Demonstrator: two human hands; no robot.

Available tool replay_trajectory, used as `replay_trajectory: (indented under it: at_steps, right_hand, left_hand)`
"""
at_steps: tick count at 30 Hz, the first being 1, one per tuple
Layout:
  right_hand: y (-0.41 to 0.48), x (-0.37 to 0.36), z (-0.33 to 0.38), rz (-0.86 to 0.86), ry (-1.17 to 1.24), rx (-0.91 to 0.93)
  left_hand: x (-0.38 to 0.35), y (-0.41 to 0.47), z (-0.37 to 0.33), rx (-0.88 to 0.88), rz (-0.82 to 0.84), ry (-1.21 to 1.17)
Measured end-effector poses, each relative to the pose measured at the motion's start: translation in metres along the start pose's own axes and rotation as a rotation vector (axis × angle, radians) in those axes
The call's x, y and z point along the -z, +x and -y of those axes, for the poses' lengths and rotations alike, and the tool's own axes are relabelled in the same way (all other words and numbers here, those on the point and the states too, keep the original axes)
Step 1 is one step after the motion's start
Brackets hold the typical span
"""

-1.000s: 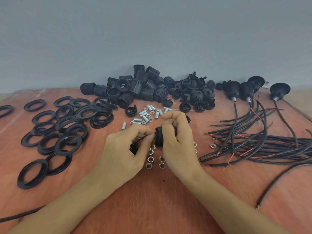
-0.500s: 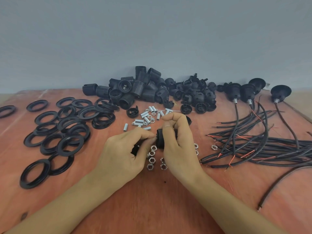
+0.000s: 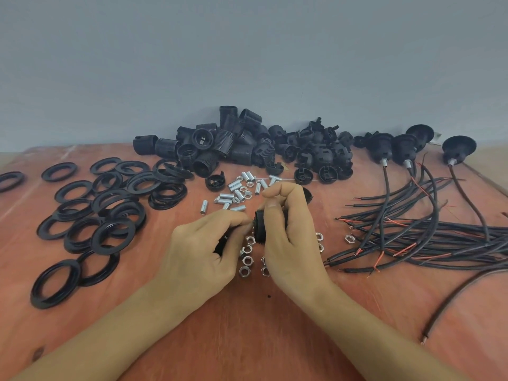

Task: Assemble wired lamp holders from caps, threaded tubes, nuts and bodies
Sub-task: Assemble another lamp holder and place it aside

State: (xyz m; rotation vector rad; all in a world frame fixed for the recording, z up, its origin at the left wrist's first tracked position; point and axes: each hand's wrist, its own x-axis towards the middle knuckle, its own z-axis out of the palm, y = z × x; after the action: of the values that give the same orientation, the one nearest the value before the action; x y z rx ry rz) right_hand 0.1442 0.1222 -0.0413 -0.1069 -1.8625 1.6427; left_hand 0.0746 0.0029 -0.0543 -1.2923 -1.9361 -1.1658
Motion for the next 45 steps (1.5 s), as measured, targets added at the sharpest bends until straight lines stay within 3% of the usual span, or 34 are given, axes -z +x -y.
replay_trajectory:
  at_steps: [4,14,25,35,41,45]
  right_hand:
    - [0.001,0.000,0.001,0.033,0.026,-0.018]
    - [0.017,0.012,-0.005,-0.027,0.344,-0.357]
    - [0.027,0.025,-0.008,-0.223,0.103,-0.149]
    - [0.024,0.025,-0.004,-0.079,0.138,-0.109]
    - [0.024,0.024,-0.002,-0.125,0.063,-0.056]
    - [0.019,0.021,-0.003,-0.067,0.000,-0.029]
  left_hand:
    - [0.000,0.001,0.000,0.018,-0.017,-0.004]
    - [0.004,0.010,-0.003,0.280,0.030,-0.214]
    - [0.006,0.012,0.012,0.611,0.268,-0.653]
    - [0.007,0.010,0.006,0.481,0.414,-0.263]
    - [0.007,0.009,0.001,0.374,0.402,-0.193]
    - [0.004,0.010,-0.006,0.306,0.412,-0.170]
